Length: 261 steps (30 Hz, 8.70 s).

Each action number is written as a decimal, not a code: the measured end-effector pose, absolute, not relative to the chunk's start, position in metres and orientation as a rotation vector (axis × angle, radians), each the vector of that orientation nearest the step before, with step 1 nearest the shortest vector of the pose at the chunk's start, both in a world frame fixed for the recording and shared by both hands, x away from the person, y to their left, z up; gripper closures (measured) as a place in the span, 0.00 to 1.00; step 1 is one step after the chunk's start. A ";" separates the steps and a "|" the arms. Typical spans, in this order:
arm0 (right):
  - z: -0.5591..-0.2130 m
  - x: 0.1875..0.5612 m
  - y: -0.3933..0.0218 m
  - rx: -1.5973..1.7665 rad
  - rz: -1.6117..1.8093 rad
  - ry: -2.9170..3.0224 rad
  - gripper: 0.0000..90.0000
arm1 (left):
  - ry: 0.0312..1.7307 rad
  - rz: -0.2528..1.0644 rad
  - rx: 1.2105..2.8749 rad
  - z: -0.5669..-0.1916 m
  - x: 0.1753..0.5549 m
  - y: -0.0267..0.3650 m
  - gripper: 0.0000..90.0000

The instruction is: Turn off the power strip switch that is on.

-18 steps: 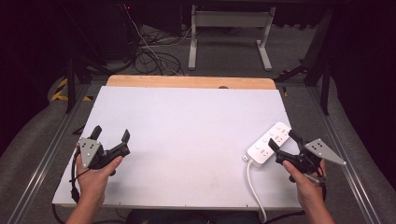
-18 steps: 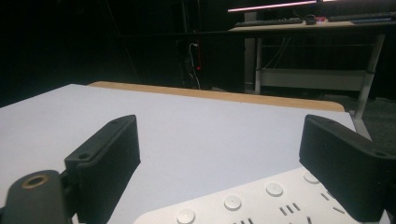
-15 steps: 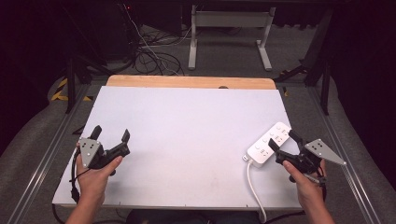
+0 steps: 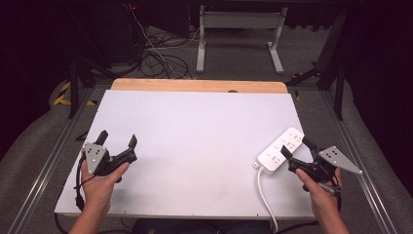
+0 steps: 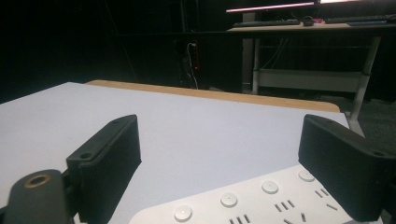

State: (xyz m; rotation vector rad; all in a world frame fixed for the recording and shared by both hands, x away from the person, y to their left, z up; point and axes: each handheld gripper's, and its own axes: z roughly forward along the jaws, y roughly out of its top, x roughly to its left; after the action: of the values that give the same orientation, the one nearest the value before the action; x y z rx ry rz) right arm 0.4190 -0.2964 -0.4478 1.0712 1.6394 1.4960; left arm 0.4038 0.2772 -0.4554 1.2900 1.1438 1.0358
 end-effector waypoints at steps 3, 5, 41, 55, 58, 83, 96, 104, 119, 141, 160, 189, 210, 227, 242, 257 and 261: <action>-0.448 0.419 -0.297 1.074 1.494 1.637 0.15 | 1.144 1.038 1.290 -0.455 0.404 0.277 0.05; -0.448 0.418 -0.297 1.075 1.494 1.637 0.15 | 1.146 1.041 1.288 -0.455 0.404 0.277 0.05; -0.443 0.409 -0.301 0.987 1.509 1.670 0.66 | 1.136 1.022 1.300 -0.455 0.408 0.274 0.06; -0.438 0.403 -0.300 1.013 1.452 1.734 0.88 | 1.132 1.015 1.306 -0.455 0.410 0.272 0.06; -0.435 0.401 -0.298 1.026 1.433 1.755 0.92 | 1.131 1.018 1.308 -0.455 0.410 0.271 0.06; -0.380 0.415 -0.287 1.133 1.287 1.928 1.00 | 1.138 1.017 1.327 -0.457 0.411 0.271 0.07; -0.377 0.436 -0.257 1.139 1.151 2.075 1.00 | 1.131 1.020 1.335 -0.457 0.410 0.271 0.07; -0.386 0.441 -0.257 1.163 1.105 2.122 1.00 | 1.109 1.018 1.342 -0.457 0.410 0.269 0.06; -0.402 0.454 -0.246 1.161 1.011 2.197 1.00 | 1.112 1.019 1.348 -0.457 0.410 0.269 0.06; -0.429 0.480 -0.242 1.239 0.828 2.313 1.00 | 1.120 1.016 1.355 -0.458 0.411 0.270 0.07; -0.442 0.484 -0.234 1.225 0.774 2.359 1.00 | 1.125 1.014 1.359 -0.458 0.411 0.270 0.08; -0.448 0.482 -0.232 1.259 0.791 2.332 1.00 | 1.137 1.010 1.356 -0.458 0.408 0.271 0.08; -0.449 0.481 -0.230 1.264 0.774 2.315 1.00 | 1.140 1.009 1.354 -0.458 0.407 0.271 0.08; -0.450 0.480 -0.231 1.267 0.787 2.305 1.00 | 1.144 1.011 1.354 -0.458 0.406 0.272 0.09; -0.450 0.480 -0.232 1.270 0.798 2.308 1.00 | 1.144 1.009 1.356 -0.458 0.407 0.272 0.09; -0.450 0.480 -0.233 1.272 0.807 2.315 1.00 | 1.147 1.011 1.358 -0.459 0.407 0.272 0.09; -0.450 0.480 -0.233 1.270 0.805 2.314 1.00 | 1.147 1.009 1.357 -0.459 0.407 0.272 0.09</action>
State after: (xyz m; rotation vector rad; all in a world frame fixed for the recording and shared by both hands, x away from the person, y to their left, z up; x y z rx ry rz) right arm 0.4802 -0.2329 -0.4499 1.2702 2.3143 0.8054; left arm 0.4074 0.2716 -0.4587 1.3572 1.1470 1.0089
